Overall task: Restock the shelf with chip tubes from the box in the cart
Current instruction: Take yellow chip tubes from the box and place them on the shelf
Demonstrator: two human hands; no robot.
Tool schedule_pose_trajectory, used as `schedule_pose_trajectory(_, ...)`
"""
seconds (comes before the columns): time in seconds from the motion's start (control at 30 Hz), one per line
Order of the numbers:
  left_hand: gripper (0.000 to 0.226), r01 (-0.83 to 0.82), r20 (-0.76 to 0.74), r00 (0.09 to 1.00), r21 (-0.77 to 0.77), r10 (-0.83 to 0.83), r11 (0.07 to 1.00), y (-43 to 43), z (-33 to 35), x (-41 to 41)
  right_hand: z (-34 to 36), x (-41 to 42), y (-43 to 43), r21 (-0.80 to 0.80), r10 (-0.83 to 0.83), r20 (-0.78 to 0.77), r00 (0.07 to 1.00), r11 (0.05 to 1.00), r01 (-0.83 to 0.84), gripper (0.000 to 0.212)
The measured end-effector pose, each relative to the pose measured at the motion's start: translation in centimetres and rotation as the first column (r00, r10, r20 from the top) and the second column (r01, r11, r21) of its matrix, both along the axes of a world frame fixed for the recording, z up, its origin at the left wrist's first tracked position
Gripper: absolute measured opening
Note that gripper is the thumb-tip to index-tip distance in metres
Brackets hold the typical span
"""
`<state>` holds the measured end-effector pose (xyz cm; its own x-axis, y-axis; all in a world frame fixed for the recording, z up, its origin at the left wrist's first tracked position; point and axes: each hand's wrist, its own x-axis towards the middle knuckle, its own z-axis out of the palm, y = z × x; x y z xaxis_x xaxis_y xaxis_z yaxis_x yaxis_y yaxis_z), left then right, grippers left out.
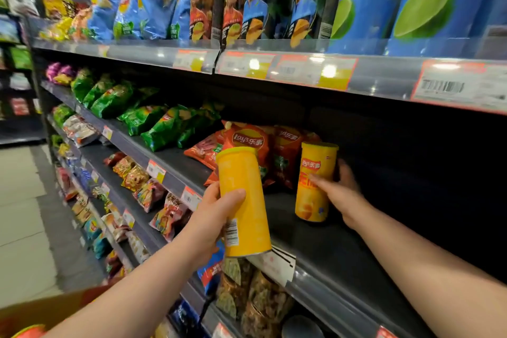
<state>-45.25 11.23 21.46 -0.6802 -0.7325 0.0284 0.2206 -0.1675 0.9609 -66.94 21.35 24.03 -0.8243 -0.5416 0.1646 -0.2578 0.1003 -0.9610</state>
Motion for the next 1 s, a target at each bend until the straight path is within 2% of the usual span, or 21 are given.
schedule_pose_trajectory(0.27, 0.040, 0.065, -0.017, 0.998, -0.075, -0.066, 0.995, -4.5, 1.1, -1.3, -0.7, -2.2, -3.0, 0.059, -0.071, -0.054, 0.996, 0.995, 0.075, 0.083)
schedule_pose_trajectory(0.37, 0.053, 0.107, -0.023, 0.994, -0.078, -0.109, 0.991, -6.1, 1.1, -1.7, -0.6, -3.1, -4.1, 0.047, -0.094, -0.066, 0.993, 0.994, 0.097, 0.079)
schedule_pose_trajectory(0.47, 0.056, 0.141, -0.022, 0.989, -0.092, -0.144, 0.986, -7.2, 1.1, -2.3, -0.6, -3.7, -5.0, 0.021, -0.102, -0.068, 0.992, 0.994, 0.103, 0.070)
schedule_pose_trajectory(0.57, 0.065, 0.169, 0.005, 0.985, -0.111, -0.170, 0.979, -7.9, 1.0, -3.0, -0.5, -4.1, -5.4, 0.061, -0.098, -0.056, 0.994, 0.993, 0.101, 0.065)
schedule_pose_trajectory(0.7, 0.063, 0.236, 0.020, 0.972, -0.097, -0.235, 0.967, -8.1, 1.0, -4.2, -0.5, -3.4, -5.2, 0.119, -0.227, -0.105, 0.968, 0.964, 0.239, 0.078)
schedule_pose_trajectory(0.77, 0.069, 0.263, 0.014, 0.965, -0.095, -0.263, 0.960, -7.9, 1.0, -5.1, -0.1, -2.3, -4.8, 0.086, -0.291, -0.136, 0.947, 0.949, 0.304, 0.070)
schedule_pose_trajectory(0.8, 0.070, 0.271, 0.007, 0.962, -0.092, -0.271, 0.958, -7.7, 1.1, -5.6, 0.3, -1.7, -4.5, 0.064, -0.275, -0.124, 0.953, 0.957, 0.284, 0.059)
schedule_pose_trajectory(0.87, 0.064, 0.295, -0.022, 0.954, -0.098, -0.298, 0.951, -7.0, 1.4, -6.6, 1.0, -0.3, -3.5, 0.061, -0.096, -0.014, 0.995, 0.994, 0.096, 0.049)
schedule_pose_trajectory(0.93, 0.052, 0.326, -0.049, 0.942, -0.102, -0.332, 0.940, -6.2, 1.6, -7.6, 1.3, 1.1, -2.4, 0.071, 0.198, 0.115, 0.974, 0.976, -0.207, 0.057)
schedule_pose_trajectory(1.0, 0.050, 0.351, -0.067, 0.932, -0.088, -0.357, 0.932, -5.3, 1.6, -8.6, 1.4, 2.4, -1.5, 0.083, 0.358, 0.150, 0.922, 0.924, -0.373, 0.061)
